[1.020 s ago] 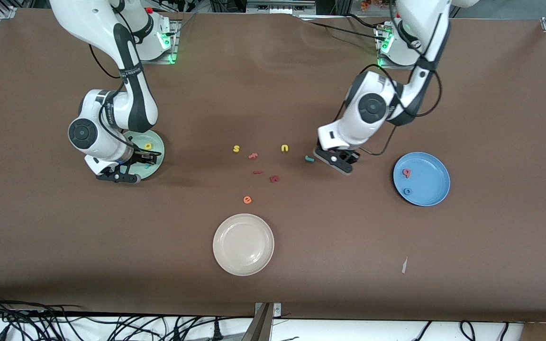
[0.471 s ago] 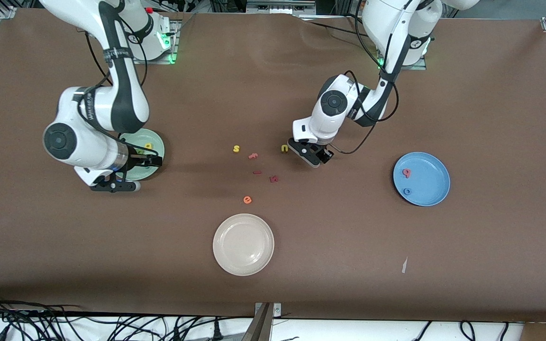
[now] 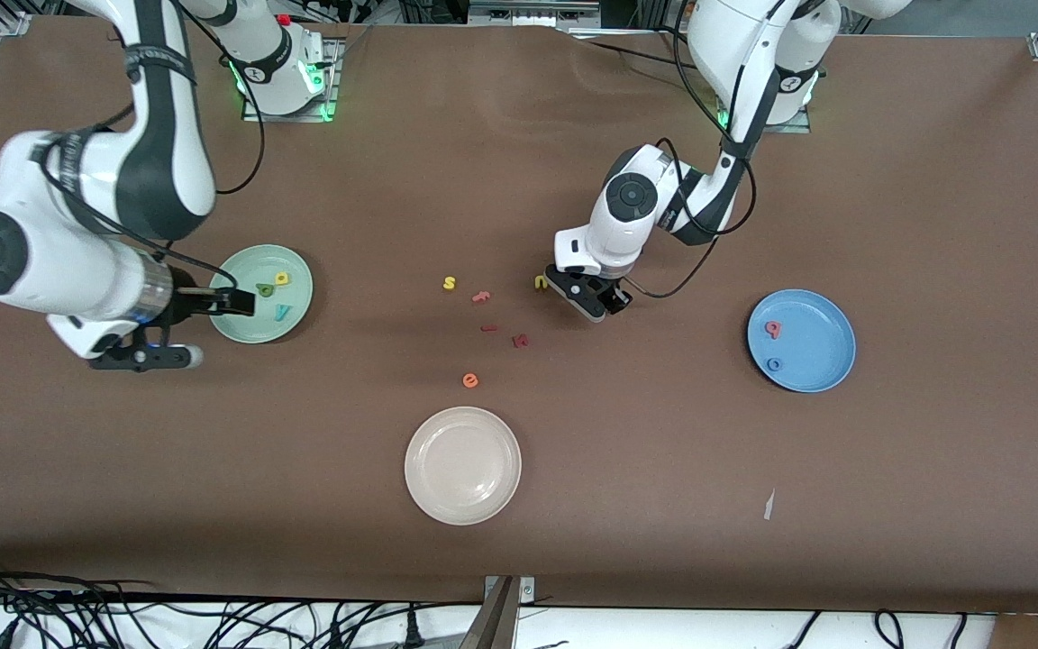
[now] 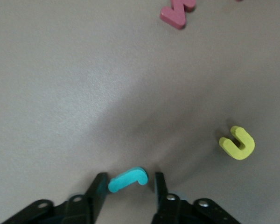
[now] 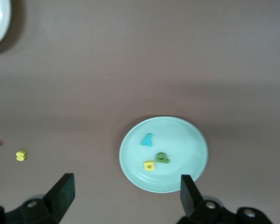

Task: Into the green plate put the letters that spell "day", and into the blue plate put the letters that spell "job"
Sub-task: 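Grasp the teal j with the left gripper while the right gripper retracts, then carry the teal j to the blue plate and release it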

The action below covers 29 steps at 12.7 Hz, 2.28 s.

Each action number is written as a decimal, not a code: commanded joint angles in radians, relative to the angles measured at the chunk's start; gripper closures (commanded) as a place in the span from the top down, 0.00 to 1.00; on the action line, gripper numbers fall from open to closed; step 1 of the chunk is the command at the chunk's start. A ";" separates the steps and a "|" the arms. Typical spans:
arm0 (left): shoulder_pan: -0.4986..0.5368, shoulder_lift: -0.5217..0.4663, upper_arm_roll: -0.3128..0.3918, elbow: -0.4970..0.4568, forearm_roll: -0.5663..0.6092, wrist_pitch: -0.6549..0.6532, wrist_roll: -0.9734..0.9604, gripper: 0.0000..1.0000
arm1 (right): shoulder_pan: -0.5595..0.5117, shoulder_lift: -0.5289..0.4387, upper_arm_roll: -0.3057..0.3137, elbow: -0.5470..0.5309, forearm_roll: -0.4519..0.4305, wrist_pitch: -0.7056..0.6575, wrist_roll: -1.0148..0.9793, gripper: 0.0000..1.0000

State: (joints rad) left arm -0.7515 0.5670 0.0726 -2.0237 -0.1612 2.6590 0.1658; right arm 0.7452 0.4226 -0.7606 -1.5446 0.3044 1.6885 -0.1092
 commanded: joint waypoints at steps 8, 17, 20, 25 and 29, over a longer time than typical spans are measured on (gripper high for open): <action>-0.005 0.014 0.010 0.020 0.020 -0.004 0.008 0.08 | -0.490 -0.232 0.548 0.003 -0.315 -0.079 -0.069 1.00; 0.041 -0.025 0.016 0.020 0.023 -0.037 0.012 0.00 | -0.761 -0.435 0.722 -0.138 -0.306 0.019 -0.064 1.00; 0.060 -0.042 0.016 0.022 0.023 -0.066 0.012 0.00 | -0.759 -0.418 0.678 -0.115 -0.283 -0.087 -0.069 1.00; 0.130 -0.096 0.016 0.022 0.025 -0.134 0.014 0.00 | -0.759 -0.421 0.619 -0.080 -0.237 -0.096 -0.072 1.00; 0.251 -0.148 0.016 0.017 0.023 -0.210 0.135 0.00 | -0.759 -0.413 0.619 -0.086 -0.235 -0.110 -0.072 1.00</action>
State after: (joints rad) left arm -0.5621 0.4667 0.0947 -1.9949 -0.1605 2.5136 0.2367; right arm -0.0093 -0.0064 -0.1445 -1.6482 0.0458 1.6009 -0.1716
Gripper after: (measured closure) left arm 0.634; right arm 0.000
